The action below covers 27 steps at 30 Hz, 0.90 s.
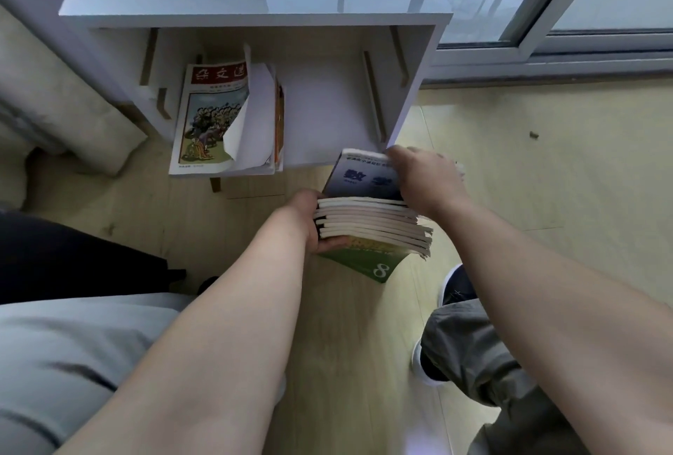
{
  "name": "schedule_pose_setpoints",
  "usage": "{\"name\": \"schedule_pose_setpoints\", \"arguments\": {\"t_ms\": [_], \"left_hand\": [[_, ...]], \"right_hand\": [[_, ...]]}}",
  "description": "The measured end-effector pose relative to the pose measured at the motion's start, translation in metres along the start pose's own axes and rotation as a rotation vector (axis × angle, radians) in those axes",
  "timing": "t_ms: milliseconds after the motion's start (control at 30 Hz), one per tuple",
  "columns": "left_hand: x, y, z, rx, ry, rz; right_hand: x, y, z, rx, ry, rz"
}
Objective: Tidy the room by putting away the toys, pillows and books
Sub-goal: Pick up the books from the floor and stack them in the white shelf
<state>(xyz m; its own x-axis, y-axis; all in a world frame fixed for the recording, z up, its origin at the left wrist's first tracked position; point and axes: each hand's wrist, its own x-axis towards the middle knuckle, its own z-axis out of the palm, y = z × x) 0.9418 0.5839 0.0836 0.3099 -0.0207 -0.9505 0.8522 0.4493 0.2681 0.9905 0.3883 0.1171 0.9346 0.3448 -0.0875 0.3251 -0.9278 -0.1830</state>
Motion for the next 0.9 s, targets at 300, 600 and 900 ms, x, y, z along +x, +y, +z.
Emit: {"name": "schedule_pose_setpoints", "arguments": {"t_ms": [300,600,900], "left_hand": [[0.004,-0.001,-0.001,0.024,0.011,0.032],[0.005,0.003,-0.001,0.066,0.012,0.038],[0.0,0.001,0.004,0.119,0.046,0.019]], "right_hand": [[-0.002,-0.015,0.01,-0.001,-0.229,-0.156],[0.003,-0.006,0.013,0.21,-0.363,-0.086],[-0.004,0.034,0.014,0.122,-0.397,0.111]]}}
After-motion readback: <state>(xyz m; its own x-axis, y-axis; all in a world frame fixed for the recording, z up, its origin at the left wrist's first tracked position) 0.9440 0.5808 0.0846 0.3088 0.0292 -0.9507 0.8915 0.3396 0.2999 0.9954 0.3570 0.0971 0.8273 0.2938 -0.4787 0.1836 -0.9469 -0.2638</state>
